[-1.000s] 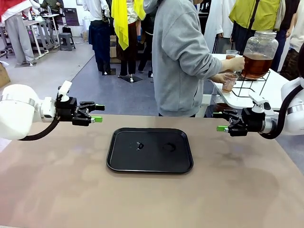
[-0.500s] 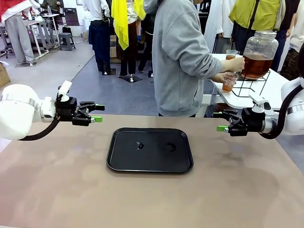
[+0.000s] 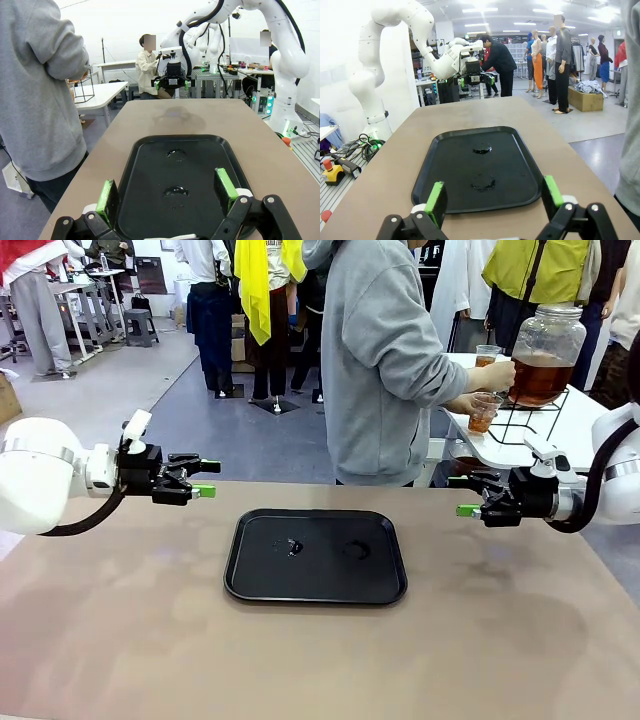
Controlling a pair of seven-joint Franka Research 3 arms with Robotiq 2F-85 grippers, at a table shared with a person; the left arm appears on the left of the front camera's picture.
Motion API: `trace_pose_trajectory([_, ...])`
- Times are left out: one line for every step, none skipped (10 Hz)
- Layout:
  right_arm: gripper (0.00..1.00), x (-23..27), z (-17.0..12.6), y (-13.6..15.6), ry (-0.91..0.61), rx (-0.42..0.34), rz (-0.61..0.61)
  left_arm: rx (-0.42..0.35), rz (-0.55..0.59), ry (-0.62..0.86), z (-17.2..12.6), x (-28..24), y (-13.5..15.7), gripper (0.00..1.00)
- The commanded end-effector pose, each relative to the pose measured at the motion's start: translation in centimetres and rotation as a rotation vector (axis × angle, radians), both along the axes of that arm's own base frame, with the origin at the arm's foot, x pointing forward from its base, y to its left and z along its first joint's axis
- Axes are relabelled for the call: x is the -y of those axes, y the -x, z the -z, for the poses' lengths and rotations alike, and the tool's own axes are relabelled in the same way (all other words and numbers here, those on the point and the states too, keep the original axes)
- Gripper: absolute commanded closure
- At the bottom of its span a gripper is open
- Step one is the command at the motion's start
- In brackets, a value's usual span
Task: Pour the drink into the iced cup.
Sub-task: Open the gripper to release the iced cup you were holding.
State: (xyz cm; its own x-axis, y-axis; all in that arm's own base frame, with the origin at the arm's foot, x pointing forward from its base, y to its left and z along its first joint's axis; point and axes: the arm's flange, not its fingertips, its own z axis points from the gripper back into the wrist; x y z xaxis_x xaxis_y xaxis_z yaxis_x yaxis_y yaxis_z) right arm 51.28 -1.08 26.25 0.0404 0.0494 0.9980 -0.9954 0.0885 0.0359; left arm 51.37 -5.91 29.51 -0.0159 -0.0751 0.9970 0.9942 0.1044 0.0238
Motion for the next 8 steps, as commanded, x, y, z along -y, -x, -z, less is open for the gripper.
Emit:
trace_pose_trajectory([0.00,-0.37,-0.41,-0.26,0.010,-0.003,0.010,-0.005,0.003,0.006,-0.21,0.05,0.03,0.00])
trace_pose_trajectory([0.00,-0.37,-0.41,-0.26,0.010,-0.003,0.010,-0.005,0.003,0.006,-0.21,0.05,0.03,0.00])
trace_pose_trajectory([0.00,-0.37,-0.41,-0.26,0.010,-0.003,0.010,-0.005,0.003,0.006,-0.21,0.05,0.03,0.00])
trace_pose_trajectory([0.00,-0.37,-0.41,-0.26,0.010,-0.003,0.010,-0.005,0.003,0.006,-0.21,0.05,0.03,0.00])
trace_pose_trajectory([0.00,-0.37,-0.41,-0.26,0.010,-0.003,0.010,-0.005,0.003,0.006,-0.21,0.05,0.03,0.00])
trace_pose_trajectory([0.00,-0.37,-0.41,-0.26,0.010,-0.003,0.010,-0.005,0.003,0.006,-0.21,0.05,0.03,0.00])
trace_pose_trajectory([0.00,-0.37,-0.41,-0.26,0.010,-0.003,0.010,-0.005,0.003,0.006,-0.21,0.05,0.03,0.00])
trace_pose_trajectory([0.00,-0.37,-0.41,-0.26,0.010,-0.003,0.010,-0.005,0.003,0.006,-0.21,0.05,0.03,0.00])
